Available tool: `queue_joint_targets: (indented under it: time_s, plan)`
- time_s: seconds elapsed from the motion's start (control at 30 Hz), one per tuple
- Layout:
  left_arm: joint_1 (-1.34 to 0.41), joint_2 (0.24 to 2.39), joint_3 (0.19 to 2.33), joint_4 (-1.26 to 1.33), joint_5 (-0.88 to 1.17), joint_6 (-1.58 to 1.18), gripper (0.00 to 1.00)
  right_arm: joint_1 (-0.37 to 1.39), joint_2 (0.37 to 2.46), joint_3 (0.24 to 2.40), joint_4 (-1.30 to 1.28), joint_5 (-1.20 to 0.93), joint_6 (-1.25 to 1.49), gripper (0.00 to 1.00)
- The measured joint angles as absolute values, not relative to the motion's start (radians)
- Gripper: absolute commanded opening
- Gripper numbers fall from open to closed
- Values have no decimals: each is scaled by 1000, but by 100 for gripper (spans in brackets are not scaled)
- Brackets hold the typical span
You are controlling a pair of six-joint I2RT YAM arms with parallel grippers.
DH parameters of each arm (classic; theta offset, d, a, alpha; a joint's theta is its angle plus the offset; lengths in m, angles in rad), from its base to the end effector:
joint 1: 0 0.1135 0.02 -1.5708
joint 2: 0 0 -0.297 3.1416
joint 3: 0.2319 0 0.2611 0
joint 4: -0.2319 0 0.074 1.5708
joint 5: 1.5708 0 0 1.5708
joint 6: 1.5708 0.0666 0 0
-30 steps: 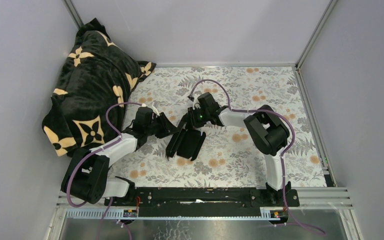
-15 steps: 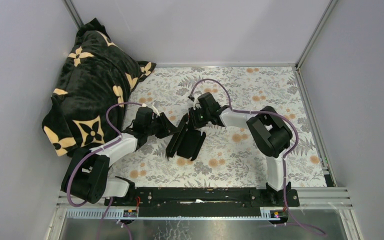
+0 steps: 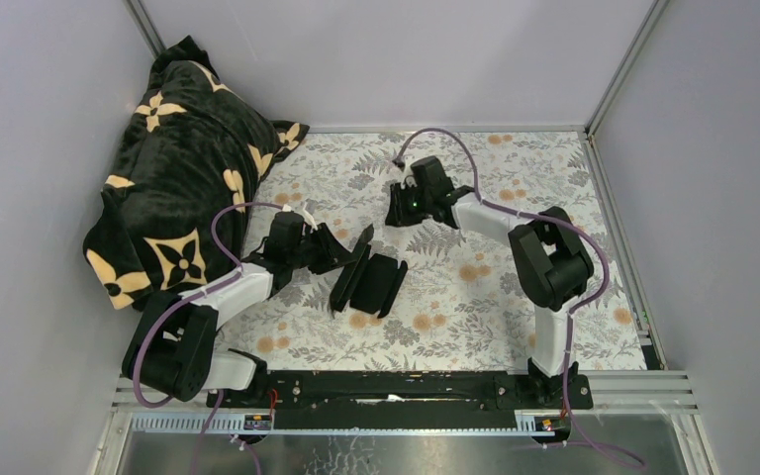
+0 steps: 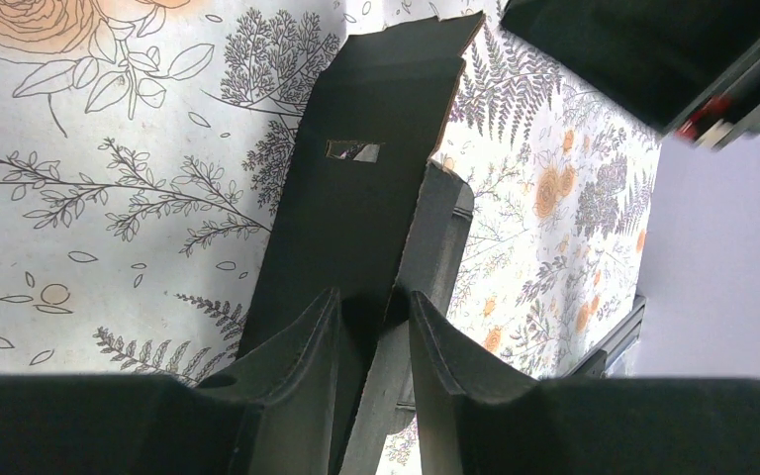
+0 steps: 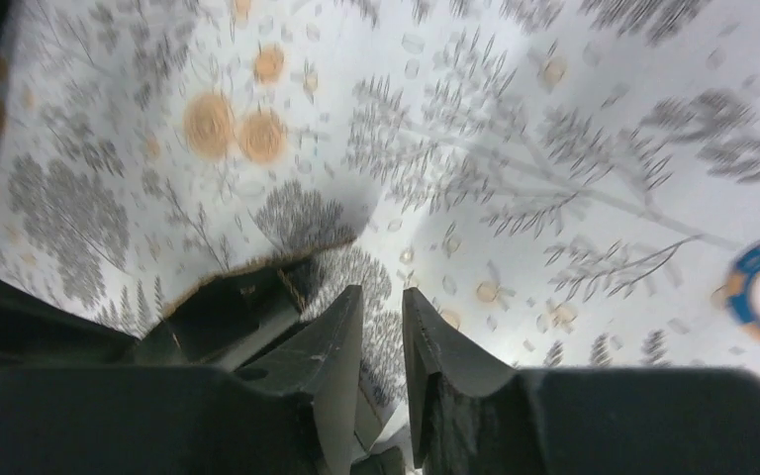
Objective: Fold the paper box
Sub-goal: Fold the paper box at the center of the board.
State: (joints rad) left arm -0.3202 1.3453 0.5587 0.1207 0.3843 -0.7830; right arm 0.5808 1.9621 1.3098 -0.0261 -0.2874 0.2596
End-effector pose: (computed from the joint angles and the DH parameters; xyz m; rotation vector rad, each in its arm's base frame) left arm 0.2601 -0.1126 0.1816 -0.3257 2.3607 -0.9975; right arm 0.3901 0.2786 0.1950 -0.5311 2.2712 0.7615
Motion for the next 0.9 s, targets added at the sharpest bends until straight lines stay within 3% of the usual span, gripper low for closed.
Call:
queue_joint_targets:
  time_s: [0.43,0.9]
  plan:
    - [-321,1352,559,127,389,-783,36,507,2192,1625,-60,-451,304,35]
    - [-321,1353,561,126,389,-781,36,511,2244,1553,-43,-596,349,34]
